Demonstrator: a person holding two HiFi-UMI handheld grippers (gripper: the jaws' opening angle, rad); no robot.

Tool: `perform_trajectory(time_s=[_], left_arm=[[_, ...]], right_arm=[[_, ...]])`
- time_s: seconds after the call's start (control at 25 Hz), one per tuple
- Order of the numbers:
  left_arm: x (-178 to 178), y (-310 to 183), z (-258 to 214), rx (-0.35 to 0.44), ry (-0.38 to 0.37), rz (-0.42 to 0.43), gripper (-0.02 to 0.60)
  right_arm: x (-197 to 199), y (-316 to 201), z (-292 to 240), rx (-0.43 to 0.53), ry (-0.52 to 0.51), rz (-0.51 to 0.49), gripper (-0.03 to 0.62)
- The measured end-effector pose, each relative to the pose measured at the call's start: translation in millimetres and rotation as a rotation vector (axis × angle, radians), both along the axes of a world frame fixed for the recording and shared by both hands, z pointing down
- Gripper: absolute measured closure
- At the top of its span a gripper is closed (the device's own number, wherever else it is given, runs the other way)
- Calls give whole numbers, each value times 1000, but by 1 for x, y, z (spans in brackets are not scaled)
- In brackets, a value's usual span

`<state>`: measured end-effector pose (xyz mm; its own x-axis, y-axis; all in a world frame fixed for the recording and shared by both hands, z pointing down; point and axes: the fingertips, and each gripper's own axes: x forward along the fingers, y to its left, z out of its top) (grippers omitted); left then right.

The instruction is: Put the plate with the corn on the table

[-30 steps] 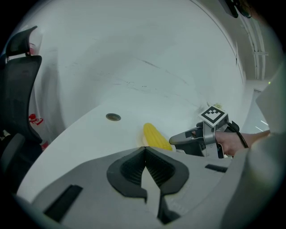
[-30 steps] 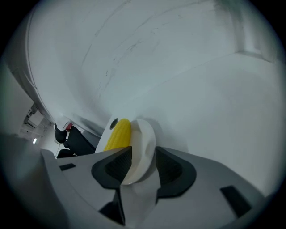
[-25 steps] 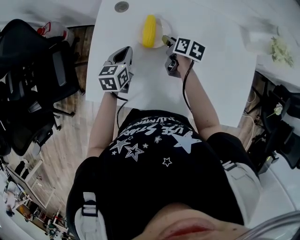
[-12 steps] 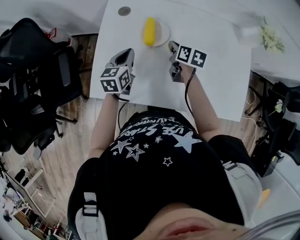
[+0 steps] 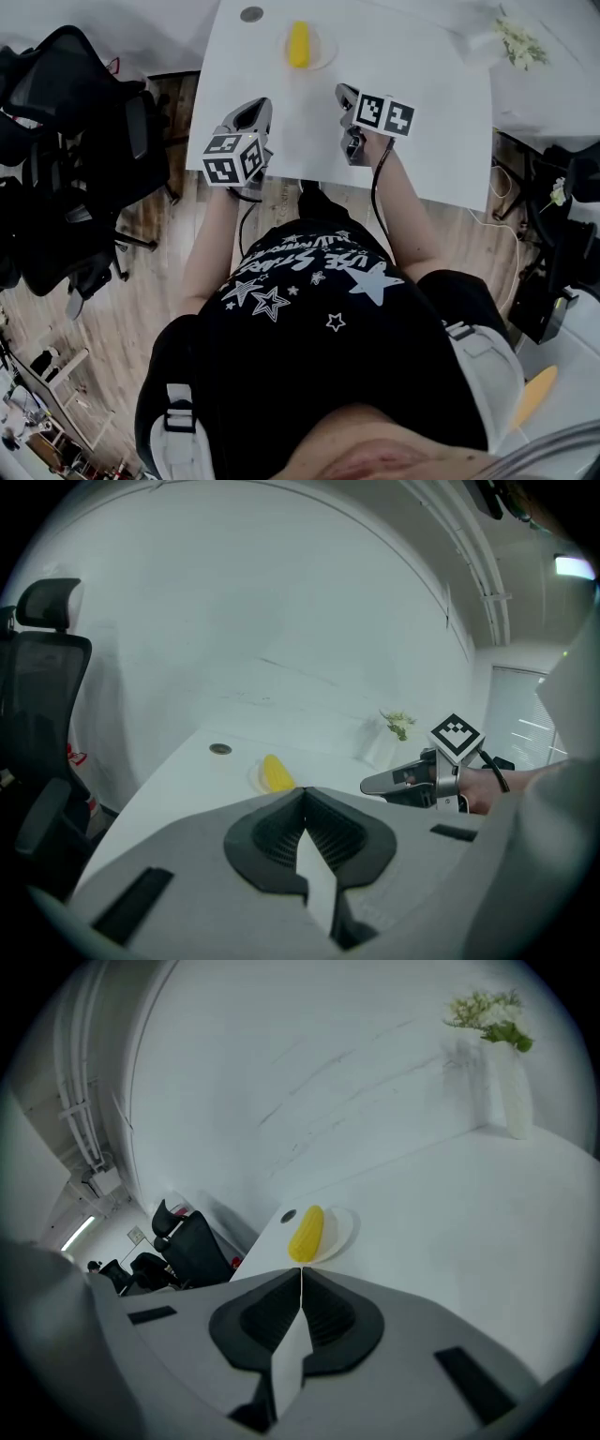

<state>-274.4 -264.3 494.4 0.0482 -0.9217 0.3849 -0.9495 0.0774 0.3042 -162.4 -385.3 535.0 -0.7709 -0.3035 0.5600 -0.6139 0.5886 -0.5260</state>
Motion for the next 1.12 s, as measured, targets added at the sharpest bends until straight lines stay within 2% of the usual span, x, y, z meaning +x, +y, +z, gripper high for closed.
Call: perform_trajectory(time_s=[0.68, 1.0, 1.12], left_arm=[[57, 159, -23, 47, 15, 0, 575], [93, 208, -24, 64, 18, 96, 575], [103, 226, -21, 71, 38, 101, 575]], right_arm=[[65, 148, -42, 67, -26, 10, 585], [111, 216, -47, 72, -48, 91, 586], [125, 239, -47, 74, -52, 116, 588]])
